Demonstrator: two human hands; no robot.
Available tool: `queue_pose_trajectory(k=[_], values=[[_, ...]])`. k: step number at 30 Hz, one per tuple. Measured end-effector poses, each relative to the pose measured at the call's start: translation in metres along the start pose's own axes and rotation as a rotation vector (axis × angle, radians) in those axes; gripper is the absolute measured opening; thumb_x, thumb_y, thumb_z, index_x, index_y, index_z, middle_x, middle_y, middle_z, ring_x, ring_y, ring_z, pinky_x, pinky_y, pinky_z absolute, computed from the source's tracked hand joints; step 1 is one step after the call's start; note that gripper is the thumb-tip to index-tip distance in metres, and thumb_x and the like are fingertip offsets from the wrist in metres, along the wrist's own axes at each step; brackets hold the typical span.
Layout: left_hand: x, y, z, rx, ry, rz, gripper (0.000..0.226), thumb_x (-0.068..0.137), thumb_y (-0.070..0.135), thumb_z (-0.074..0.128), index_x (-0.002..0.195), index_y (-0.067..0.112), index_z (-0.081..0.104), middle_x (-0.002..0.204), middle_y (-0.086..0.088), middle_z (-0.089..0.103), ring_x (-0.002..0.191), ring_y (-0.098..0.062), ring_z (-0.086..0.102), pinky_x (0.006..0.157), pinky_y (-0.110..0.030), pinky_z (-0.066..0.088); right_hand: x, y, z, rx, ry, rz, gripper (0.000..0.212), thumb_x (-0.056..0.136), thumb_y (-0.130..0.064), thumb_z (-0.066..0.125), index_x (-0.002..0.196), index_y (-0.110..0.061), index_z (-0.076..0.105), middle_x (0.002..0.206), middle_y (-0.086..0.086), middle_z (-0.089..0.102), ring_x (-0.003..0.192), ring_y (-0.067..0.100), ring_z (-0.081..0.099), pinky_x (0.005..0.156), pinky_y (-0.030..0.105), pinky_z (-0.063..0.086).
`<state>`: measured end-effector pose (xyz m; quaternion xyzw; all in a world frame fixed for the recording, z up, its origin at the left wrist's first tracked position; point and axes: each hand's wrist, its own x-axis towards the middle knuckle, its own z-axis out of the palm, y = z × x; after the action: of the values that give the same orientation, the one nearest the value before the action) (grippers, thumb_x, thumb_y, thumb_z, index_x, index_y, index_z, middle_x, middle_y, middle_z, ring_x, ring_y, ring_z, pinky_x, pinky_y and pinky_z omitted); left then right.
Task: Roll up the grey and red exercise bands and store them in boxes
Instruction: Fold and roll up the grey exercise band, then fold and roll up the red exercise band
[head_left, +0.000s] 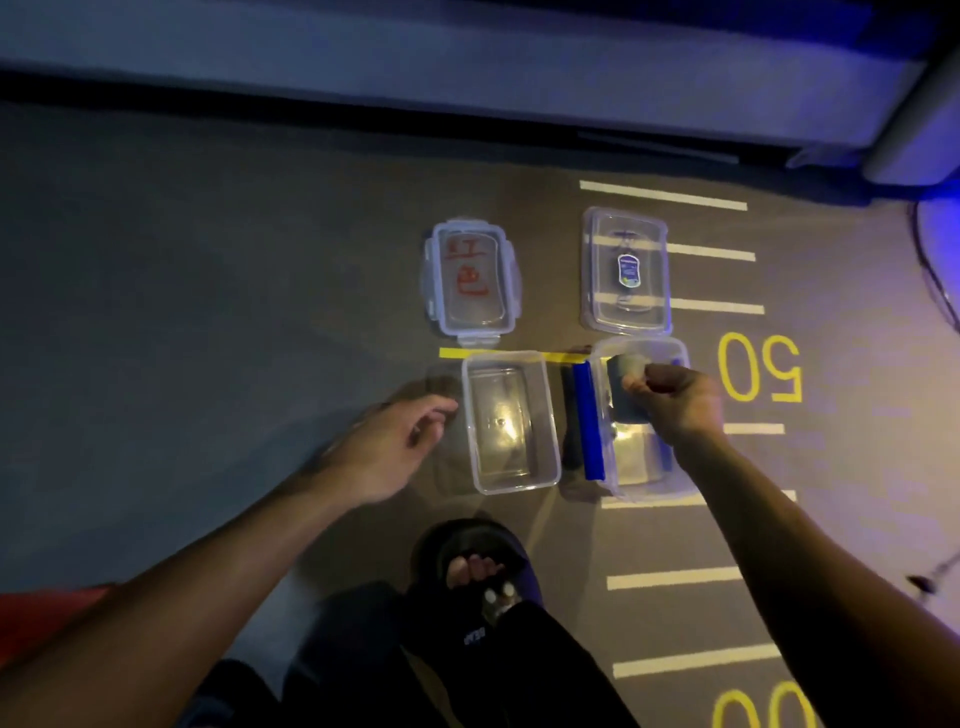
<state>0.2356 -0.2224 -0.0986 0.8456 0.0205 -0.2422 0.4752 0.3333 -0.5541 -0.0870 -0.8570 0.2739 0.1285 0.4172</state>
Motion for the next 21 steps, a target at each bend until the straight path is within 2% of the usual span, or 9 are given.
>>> queue_pose_trajectory(k=[2,5,7,11,13,16,17,21], values=[[0.003,0.005,0.005,0.076,0.048,0.058,0.033,0.101,0.022,0.056,0.133,0.030,0.061,0.120,0.012,0.059,0.102,-0.009,0.063,0.094,-0.026,0.049,0.006,0.000,0.007,0.031,0.010,0.034,0.035,0.084,-0.018,0.083,0.110,-0.001,0.067,0.103,0.013,0.072,0.094,0.022,0.066,0.091,0.043,0.057],[0.009,0.012,0.012,0.169,0.115,0.139,0.038,0.099,0.016,0.056,0.136,0.022,0.058,0.126,0.006,0.052,0.110,-0.016,0.056,0.098,-0.032,0.047,0.012,0.002,0.017,0.026,0.042,0.033,0.030,0.081,-0.019,0.085,0.098,-0.005,0.064,0.093,0.006,0.068,0.088,0.020,0.064,0.083,0.038,0.056],[0.011,0.014,0.016,0.179,0.110,0.150,0.039,0.100,0.016,0.055,0.138,0.021,0.056,0.129,0.006,0.049,0.115,-0.015,0.053,0.102,-0.033,0.046,0.014,0.004,0.024,-0.019,0.034,0.042,0.028,0.081,-0.022,0.084,0.096,-0.011,0.064,0.093,0.004,0.070,0.087,0.021,0.067,0.078,0.038,0.059],[0.013,0.018,0.023,0.148,0.070,0.154,0.041,0.100,0.013,0.056,0.140,0.019,0.055,0.131,0.007,0.046,0.109,-0.011,0.051,0.103,-0.032,0.045,0.013,0.000,0.027,0.014,-0.018,0.134,0.028,0.087,-0.018,0.080,0.107,-0.011,0.062,0.100,0.007,0.072,0.085,0.023,0.072,0.055,0.022,0.052],[0.013,0.018,0.024,0.144,0.053,0.153,0.042,0.100,0.013,0.056,0.141,0.018,0.054,0.135,0.007,0.045,0.115,-0.010,0.051,0.104,-0.031,0.044,0.013,0.000,0.026,0.055,-0.020,0.146,0.031,0.086,-0.016,0.080,0.111,-0.007,0.063,0.104,0.010,0.073,0.091,0.027,0.074,0.060,0.025,0.056],[0.015,0.018,0.024,0.133,0.058,0.157,0.042,0.100,0.013,0.056,0.141,0.020,0.054,0.138,0.010,0.043,0.120,-0.009,0.050,0.106,-0.029,0.043,0.011,0.001,0.024,0.061,-0.037,0.129,0.027,0.087,-0.016,0.079,0.107,-0.009,0.063,0.104,0.010,0.074,0.094,0.027,0.073,0.082,0.041,0.062],[0.016,0.017,0.024,0.132,0.061,0.163,0.042,0.100,0.013,0.056,0.141,0.020,0.055,0.139,0.010,0.043,0.122,-0.009,0.049,0.107,-0.030,0.043,0.010,0.002,0.024,0.048,-0.040,0.122,0.025,0.087,-0.017,0.079,0.106,-0.010,0.063,0.103,0.009,0.074,0.093,0.026,0.073,0.084,0.043,0.062],[0.018,0.019,0.024,0.123,0.070,0.149,0.043,0.100,0.013,0.055,0.142,0.021,0.054,0.142,0.011,0.042,0.126,-0.010,0.048,0.109,-0.031,0.041,0.005,0.006,0.025,0.052,-0.031,0.096,0.020,0.088,-0.022,0.080,0.100,-0.017,0.065,0.096,0.002,0.075,0.085,0.020,0.075,0.081,0.042,0.064]])
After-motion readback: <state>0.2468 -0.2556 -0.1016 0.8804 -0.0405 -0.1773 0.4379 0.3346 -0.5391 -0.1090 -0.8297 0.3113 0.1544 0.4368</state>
